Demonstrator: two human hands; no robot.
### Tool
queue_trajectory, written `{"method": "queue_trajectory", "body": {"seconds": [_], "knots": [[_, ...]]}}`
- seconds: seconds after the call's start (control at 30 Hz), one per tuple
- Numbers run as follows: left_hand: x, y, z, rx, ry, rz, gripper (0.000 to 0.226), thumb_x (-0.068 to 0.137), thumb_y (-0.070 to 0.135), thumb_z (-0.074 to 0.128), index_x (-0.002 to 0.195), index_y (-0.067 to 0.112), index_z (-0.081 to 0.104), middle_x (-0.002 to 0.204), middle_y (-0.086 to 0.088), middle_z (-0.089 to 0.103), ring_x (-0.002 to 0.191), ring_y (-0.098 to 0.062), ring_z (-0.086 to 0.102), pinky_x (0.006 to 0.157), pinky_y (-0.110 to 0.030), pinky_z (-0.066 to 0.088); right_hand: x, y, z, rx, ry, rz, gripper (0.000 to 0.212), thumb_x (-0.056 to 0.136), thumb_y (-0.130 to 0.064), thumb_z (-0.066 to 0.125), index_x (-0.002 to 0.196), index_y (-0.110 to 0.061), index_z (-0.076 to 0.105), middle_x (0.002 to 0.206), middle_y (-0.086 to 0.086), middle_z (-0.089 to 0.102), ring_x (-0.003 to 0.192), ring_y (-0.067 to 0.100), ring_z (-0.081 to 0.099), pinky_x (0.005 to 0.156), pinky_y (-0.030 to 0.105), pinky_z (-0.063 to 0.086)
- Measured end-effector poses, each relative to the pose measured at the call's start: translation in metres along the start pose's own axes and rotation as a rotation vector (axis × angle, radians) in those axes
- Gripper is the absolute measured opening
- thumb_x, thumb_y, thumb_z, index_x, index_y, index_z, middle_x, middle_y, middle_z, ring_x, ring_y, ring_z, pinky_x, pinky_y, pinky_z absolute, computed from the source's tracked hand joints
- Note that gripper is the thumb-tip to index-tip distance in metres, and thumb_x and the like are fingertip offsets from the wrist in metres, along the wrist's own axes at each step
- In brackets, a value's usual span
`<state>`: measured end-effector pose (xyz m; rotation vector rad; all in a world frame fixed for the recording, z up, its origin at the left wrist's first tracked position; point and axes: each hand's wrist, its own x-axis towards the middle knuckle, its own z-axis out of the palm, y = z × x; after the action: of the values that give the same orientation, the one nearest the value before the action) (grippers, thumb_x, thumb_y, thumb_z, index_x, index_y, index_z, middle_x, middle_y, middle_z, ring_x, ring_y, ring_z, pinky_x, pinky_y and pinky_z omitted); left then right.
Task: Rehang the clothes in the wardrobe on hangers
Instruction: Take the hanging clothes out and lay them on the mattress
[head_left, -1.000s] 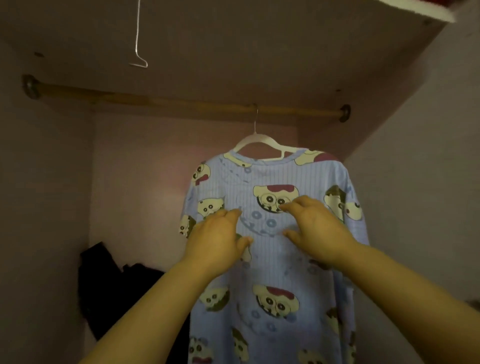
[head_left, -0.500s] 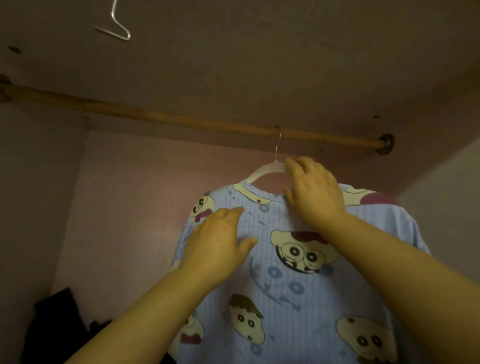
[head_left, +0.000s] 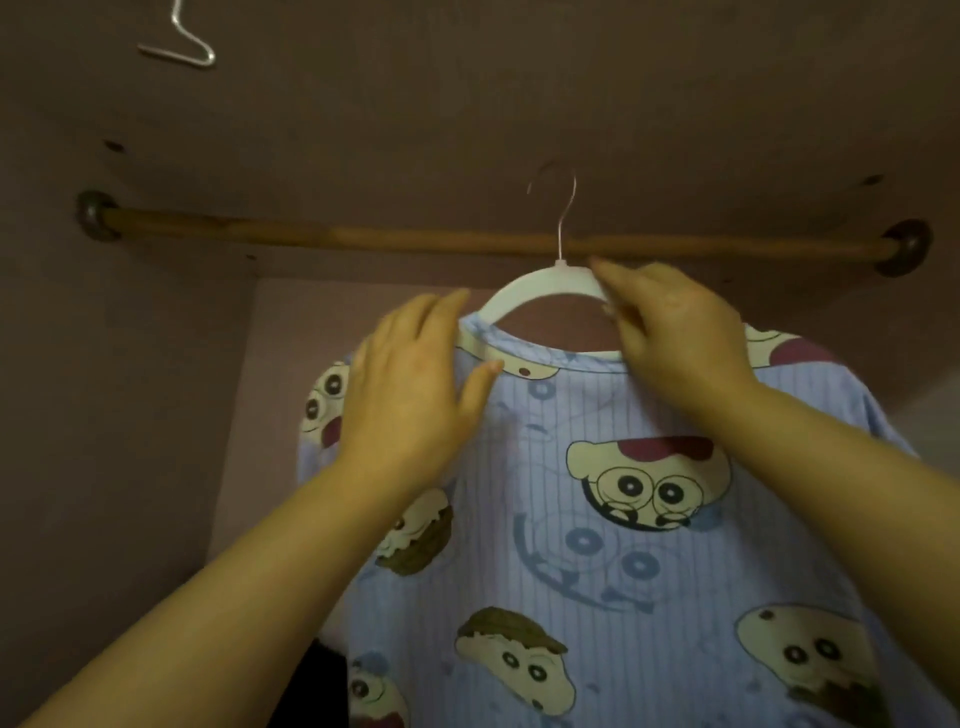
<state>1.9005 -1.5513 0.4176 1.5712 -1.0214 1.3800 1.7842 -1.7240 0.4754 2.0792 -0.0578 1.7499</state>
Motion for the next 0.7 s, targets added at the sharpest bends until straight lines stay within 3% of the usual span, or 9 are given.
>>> {"method": "queue_trajectory", "body": {"seconds": [0.17, 0.33, 0.43, 0.6, 0.7], "knots": [[-0.041, -0.019, -0.038, 0.166, -0.041, -0.042, 0.054, 0.09, 0.044, 0.048, 0.141, 0.028, 0.036, 0.132, 0.001, 0.051, 0.121, -0.019, 0.042, 0.095, -0.034, 0.028, -0.033, -0.059, 0.017, 0.276, 0.024, -0.12, 0.041, 0.092, -0.011, 0.056, 0.132, -0.012, 0.052, 0.105, 0.014, 0.065, 0.088, 0.032, 0.061, 0.067, 0.035, 0.049], [-0.109, -0.042, -0.103, 0.384, -0.084, -0.074, 0.042, 0.088, 0.029, 0.056, 0.129, 0.018, 0.054, 0.086, -0.004, 0.063, 0.075, -0.027, 0.057, 0.066, -0.033, 0.039, -0.074, -0.133, 0.04, 0.53, 0.038, -0.178, 0.04, 0.088, -0.014, 0.056, 0.127, -0.011, 0.057, 0.1, 0.011, 0.069, 0.078, 0.03, 0.065, 0.059, 0.034, 0.055], [-0.152, -0.048, -0.151, 0.457, -0.084, -0.136, 0.042, 0.084, 0.028, 0.055, 0.124, 0.014, 0.06, 0.076, -0.003, 0.061, 0.062, -0.026, 0.056, 0.052, -0.038, 0.049, -0.095, -0.185, 0.05, 0.668, 0.085, -0.217, 0.038, 0.087, -0.019, 0.057, 0.125, -0.015, 0.06, 0.092, 0.006, 0.071, 0.067, 0.025, 0.064, 0.052, 0.029, 0.051], [-0.219, -0.035, -0.239, 0.674, -0.088, -0.283, 0.044, 0.084, 0.034, 0.046, 0.123, 0.02, 0.06, 0.075, 0.002, 0.059, 0.062, -0.017, 0.053, 0.058, -0.027, 0.041, -0.125, -0.279, 0.039, 0.96, 0.134, -0.269, 0.036, 0.086, -0.022, 0.059, 0.121, -0.017, 0.061, 0.088, 0.005, 0.071, 0.062, 0.023, 0.062, 0.05, 0.03, 0.053], [-0.249, -0.012, -0.291, 0.806, -0.051, -0.321, 0.041, 0.084, 0.033, 0.047, 0.123, 0.024, 0.057, 0.075, 0.011, 0.049, 0.065, -0.011, 0.046, 0.06, -0.024, 0.039, -0.138, -0.33, 0.016, 1.127, 0.137, -0.303, 0.035, 0.086, -0.02, 0.059, 0.121, -0.015, 0.062, 0.084, 0.006, 0.07, 0.06, 0.024, 0.061, 0.049, 0.034, 0.054]]}}
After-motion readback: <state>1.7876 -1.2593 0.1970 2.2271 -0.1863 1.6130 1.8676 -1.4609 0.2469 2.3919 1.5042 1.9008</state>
